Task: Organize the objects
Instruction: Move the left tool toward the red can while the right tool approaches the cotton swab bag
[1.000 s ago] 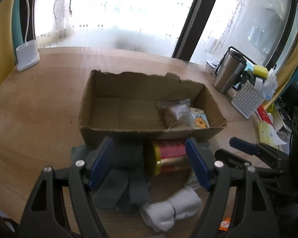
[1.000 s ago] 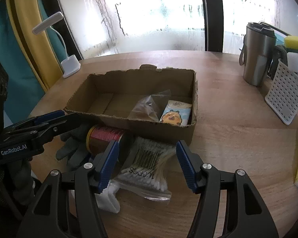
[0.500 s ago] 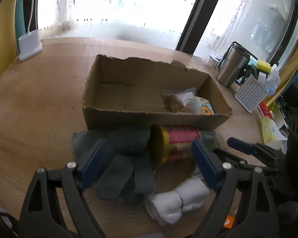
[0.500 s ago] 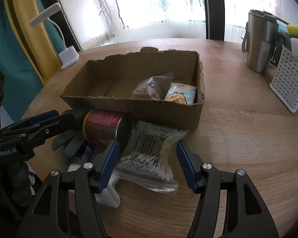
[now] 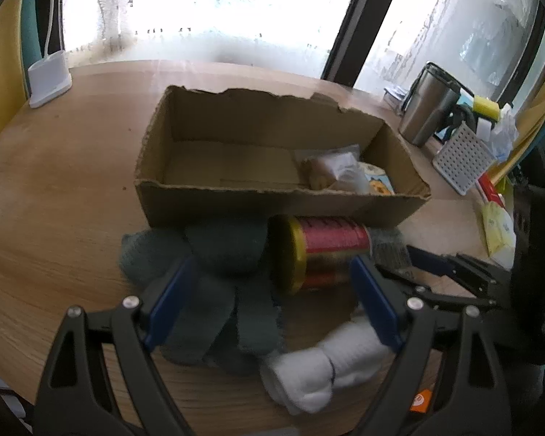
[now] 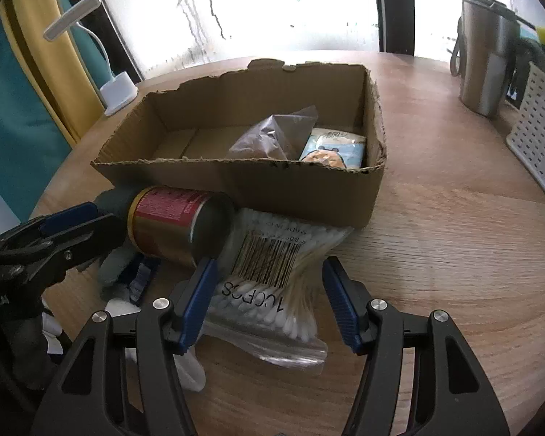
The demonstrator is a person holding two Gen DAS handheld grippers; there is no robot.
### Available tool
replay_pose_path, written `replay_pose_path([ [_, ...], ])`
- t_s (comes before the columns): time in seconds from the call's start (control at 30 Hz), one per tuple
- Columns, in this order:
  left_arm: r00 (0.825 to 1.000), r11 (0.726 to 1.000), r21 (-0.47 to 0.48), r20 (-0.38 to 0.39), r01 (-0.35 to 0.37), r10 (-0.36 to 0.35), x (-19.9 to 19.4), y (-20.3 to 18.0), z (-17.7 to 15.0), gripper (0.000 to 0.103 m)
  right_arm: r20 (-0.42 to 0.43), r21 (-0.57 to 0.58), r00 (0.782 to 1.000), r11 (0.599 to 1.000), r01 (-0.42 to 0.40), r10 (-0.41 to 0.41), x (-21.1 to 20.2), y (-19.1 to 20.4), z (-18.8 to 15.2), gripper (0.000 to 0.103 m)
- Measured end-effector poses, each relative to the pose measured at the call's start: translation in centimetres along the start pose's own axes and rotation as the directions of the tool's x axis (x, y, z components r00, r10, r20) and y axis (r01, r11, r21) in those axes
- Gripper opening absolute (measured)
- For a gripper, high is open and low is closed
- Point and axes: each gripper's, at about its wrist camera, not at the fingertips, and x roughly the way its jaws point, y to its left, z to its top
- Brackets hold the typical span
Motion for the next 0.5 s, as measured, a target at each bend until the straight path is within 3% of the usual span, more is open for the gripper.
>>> replay_pose_path([
  [0.23, 1.0, 1.0, 0.013, -0.023, 0.0, 0.001, 0.6, -0.9, 0.0, 0.088, -0.013, 0.006, 1.0, 1.0, -0.004, 0.004, 0.4, -0.9, -0.4, 0.062],
  [0.5, 1.0, 0.999, 0.039, -0.007, -0.022, 0.022, 0.2, -2.1, 0.0, 0.088, 0.006, 0.013, 1.0, 1.0, -0.002, 0.002, -0.5, -2.1, -1.0, 0.051],
])
